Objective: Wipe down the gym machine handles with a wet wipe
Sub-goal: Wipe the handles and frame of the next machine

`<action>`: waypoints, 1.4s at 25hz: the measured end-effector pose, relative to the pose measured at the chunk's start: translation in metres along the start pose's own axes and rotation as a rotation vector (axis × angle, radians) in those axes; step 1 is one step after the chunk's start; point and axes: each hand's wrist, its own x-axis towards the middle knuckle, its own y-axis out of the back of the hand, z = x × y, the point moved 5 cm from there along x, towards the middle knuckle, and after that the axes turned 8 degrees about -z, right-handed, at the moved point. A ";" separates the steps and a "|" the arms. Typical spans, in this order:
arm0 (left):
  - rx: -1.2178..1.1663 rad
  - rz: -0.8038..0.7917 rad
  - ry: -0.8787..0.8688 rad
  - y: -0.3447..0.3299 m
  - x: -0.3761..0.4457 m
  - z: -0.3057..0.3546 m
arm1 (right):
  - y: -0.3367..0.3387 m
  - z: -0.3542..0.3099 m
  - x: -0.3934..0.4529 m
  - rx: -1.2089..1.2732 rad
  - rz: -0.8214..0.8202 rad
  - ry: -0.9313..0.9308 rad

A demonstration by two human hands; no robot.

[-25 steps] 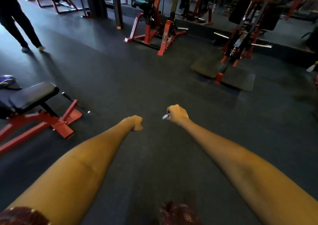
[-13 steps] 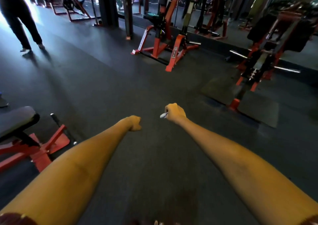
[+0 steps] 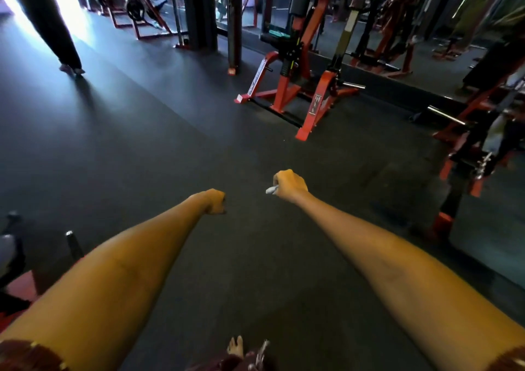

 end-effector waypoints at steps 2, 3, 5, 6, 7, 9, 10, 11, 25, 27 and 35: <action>0.014 0.018 -0.006 0.047 0.042 -0.011 | 0.028 0.003 0.053 0.036 0.028 0.001; 0.016 0.021 -0.010 0.070 0.066 -0.015 | 0.041 0.006 0.083 0.044 0.038 0.000; 0.032 0.003 -0.027 0.108 0.115 -0.018 | 0.059 0.015 0.138 0.024 0.024 -0.007; 0.037 0.006 -0.036 0.127 0.141 -0.019 | 0.065 0.021 0.167 0.014 0.022 -0.014; 0.038 0.013 -0.053 0.146 0.167 -0.020 | 0.073 0.028 0.198 0.016 0.021 -0.020; 0.029 0.023 -0.076 0.181 0.214 -0.024 | 0.086 0.041 0.251 0.033 0.016 -0.029; 0.034 0.027 -0.079 0.201 0.243 -0.026 | 0.095 0.049 0.283 0.029 0.020 -0.025; 0.030 0.033 -0.075 0.222 0.273 -0.031 | 0.104 0.057 0.317 0.024 0.027 -0.019; -0.072 0.093 0.068 0.493 0.606 -0.139 | 0.255 0.085 0.761 0.013 0.022 0.116; -0.072 0.104 0.070 0.524 0.657 -0.165 | 0.265 0.082 0.826 0.003 0.016 0.124; -0.143 0.121 0.111 0.680 0.835 -0.277 | 0.347 0.046 1.070 -0.004 0.005 0.147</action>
